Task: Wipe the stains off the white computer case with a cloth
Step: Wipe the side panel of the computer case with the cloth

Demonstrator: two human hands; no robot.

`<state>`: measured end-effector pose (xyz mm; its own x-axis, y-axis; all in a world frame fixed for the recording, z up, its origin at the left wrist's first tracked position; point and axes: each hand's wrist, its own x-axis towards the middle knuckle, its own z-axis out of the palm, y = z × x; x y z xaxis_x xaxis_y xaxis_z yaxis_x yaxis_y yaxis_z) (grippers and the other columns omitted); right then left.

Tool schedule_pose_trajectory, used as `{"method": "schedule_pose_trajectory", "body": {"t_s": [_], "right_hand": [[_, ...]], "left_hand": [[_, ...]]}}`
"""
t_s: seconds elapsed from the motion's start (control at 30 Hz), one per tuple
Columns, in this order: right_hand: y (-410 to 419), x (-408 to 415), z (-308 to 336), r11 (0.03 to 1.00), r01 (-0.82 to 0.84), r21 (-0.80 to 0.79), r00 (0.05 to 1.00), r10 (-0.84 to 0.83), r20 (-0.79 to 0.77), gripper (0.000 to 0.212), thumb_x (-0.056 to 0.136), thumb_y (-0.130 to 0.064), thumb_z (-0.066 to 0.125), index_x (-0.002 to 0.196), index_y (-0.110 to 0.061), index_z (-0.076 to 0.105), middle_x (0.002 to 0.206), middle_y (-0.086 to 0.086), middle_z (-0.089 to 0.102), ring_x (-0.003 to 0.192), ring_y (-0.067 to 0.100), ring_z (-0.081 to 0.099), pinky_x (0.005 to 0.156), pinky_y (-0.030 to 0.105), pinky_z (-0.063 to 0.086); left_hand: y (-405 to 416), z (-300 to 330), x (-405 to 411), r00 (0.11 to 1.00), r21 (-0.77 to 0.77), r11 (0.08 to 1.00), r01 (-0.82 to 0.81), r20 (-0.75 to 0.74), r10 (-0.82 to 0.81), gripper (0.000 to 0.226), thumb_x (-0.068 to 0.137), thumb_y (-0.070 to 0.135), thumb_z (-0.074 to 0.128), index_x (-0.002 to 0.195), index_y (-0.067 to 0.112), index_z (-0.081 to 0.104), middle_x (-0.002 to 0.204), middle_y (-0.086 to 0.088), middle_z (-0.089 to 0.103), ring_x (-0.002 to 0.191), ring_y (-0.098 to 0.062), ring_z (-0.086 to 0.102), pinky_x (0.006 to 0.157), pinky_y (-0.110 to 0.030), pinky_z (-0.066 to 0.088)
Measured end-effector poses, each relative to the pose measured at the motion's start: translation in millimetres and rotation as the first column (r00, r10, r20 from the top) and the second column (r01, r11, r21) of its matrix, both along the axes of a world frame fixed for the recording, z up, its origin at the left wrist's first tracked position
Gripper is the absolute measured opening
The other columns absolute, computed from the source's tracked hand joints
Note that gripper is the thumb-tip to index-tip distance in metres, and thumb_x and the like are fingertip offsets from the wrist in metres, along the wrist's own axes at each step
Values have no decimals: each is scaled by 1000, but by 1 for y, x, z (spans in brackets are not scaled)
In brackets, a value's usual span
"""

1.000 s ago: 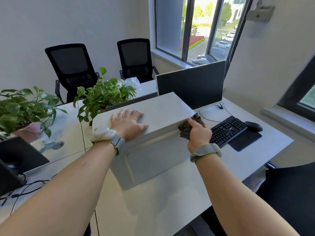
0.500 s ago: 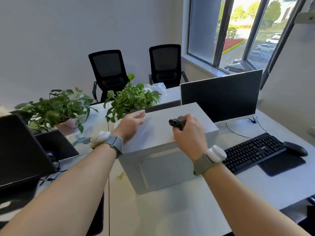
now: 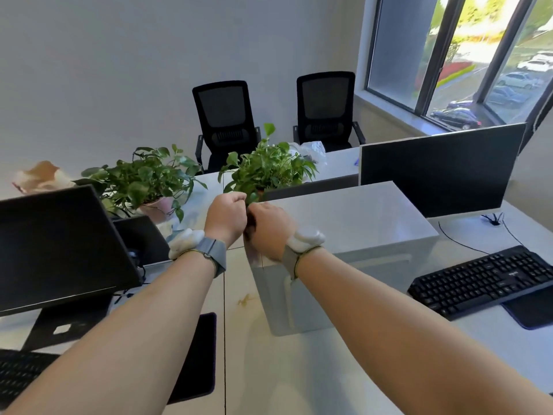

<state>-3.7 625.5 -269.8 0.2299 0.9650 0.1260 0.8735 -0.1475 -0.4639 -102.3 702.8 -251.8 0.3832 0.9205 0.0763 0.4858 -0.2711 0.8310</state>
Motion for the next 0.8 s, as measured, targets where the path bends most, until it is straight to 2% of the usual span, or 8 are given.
{"method": "schedule_pose_trajectory", "body": {"t_s": [0.13, 0.2, 0.33, 0.4, 0.47, 0.63, 0.73, 0.8], "right_hand": [[-27, -6, -5, 994, -91, 56, 994, 94, -56, 26, 81, -20, 62, 106, -26, 61, 106, -4, 64, 96, 21, 59, 72, 30, 45], [-61, 3, -4, 993, -94, 69, 989, 100, -105, 26, 84, -21, 58, 110, -24, 61, 106, -4, 65, 92, 21, 57, 75, 35, 51], [-128, 40, -18, 967, 166, 194, 985, -153, -81, 19, 86, -15, 59, 104, -20, 61, 95, -12, 60, 90, 17, 54, 78, 31, 43], [-156, 69, -29, 852, 427, 303, 901, -430, -59, 21, 89, -14, 64, 109, -18, 64, 100, -5, 65, 97, 23, 58, 83, 34, 44], [-171, 92, -32, 720, 639, 270, 768, -618, -170, 25, 93, -16, 65, 117, -14, 62, 116, 7, 63, 109, 31, 54, 94, 36, 40], [-175, 77, -31, 626, 774, 97, 610, -696, -379, 35, 98, -33, 63, 127, -18, 51, 133, 10, 42, 121, 32, 40, 108, 43, 37], [-161, 43, -43, 663, 748, 35, 543, -580, -607, 41, 86, -54, 69, 110, -31, 44, 119, -5, 37, 108, 33, 57, 88, 47, 58], [-146, 35, -46, 623, 782, 8, 466, -576, -672, 51, 83, -58, 70, 106, -26, 38, 118, -2, 35, 105, 35, 56, 84, 49, 59]], "left_hand": [[5, 7, 6, 999, -2, 999, 33, -28, -33, 39, 99, 14, 44, 130, 10, 67, 127, -10, 69, 118, -34, 62, 103, -44, 50], [4, 5, 15, 991, -27, 995, 98, -90, -100, 36, 102, 12, 44, 128, 8, 67, 123, -6, 67, 116, -30, 60, 96, -33, 48], [2, -1, 27, 920, -18, 973, 230, -323, -224, 21, 95, 21, 43, 85, 17, 61, 83, -6, 59, 87, -35, 58, 65, -33, 41], [0, -2, 36, 873, 3, 960, 281, -417, -255, 30, 99, 26, 46, 119, 16, 68, 119, -8, 69, 119, -36, 59, 91, -36, 47], [-5, 0, 45, 814, 54, 943, 327, -523, -252, 46, 101, 31, 50, 143, 13, 55, 147, -8, 56, 136, -32, 49, 111, -38, 39], [-19, -6, 63, 740, 144, 905, 399, -633, -226, 45, 98, 45, 54, 130, 13, 59, 138, -9, 58, 129, -31, 51, 110, -40, 37], [-20, -7, 65, 750, 189, 900, 393, -633, -195, 46, 94, 49, 55, 125, 17, 61, 133, -7, 62, 124, -32, 55, 104, -40, 44], [-21, -2, 65, 730, 175, 899, 401, -654, -198, 44, 91, 53, 54, 118, 19, 63, 127, -6, 65, 118, -31, 59, 98, -40, 48]]}}
